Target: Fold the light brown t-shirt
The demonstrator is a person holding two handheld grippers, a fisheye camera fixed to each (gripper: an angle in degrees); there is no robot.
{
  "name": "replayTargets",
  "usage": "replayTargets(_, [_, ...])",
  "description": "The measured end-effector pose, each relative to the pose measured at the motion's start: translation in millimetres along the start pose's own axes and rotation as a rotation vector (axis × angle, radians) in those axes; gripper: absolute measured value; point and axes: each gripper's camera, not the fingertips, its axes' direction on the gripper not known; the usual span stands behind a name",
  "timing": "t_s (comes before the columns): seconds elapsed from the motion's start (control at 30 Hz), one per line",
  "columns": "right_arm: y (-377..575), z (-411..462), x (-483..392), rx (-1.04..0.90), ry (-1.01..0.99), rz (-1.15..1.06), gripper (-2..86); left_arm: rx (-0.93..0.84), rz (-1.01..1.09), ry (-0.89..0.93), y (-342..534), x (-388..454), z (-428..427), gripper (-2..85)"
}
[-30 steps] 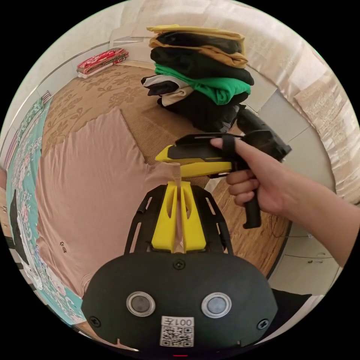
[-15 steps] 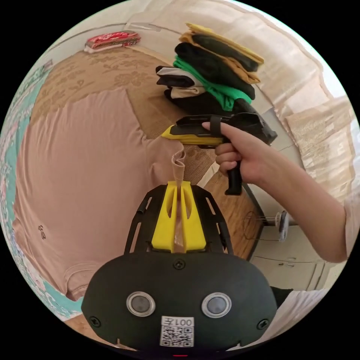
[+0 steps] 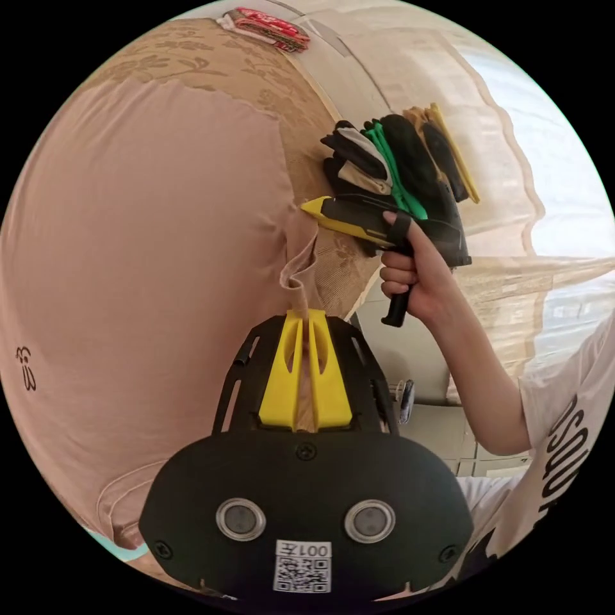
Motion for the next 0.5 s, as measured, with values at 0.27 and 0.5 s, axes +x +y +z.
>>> replayTargets(0.27, [7,-22,-35,0.028,0.122,-0.087,6.4,-0.046,-0.113,0.062,-7,-69,-31,-0.9])
replayTargets(0.5, [27,-31,-72,-0.040,0.101,-0.152,7.0,-0.010,-0.213,0.118,-8,-107,-68,-0.9])
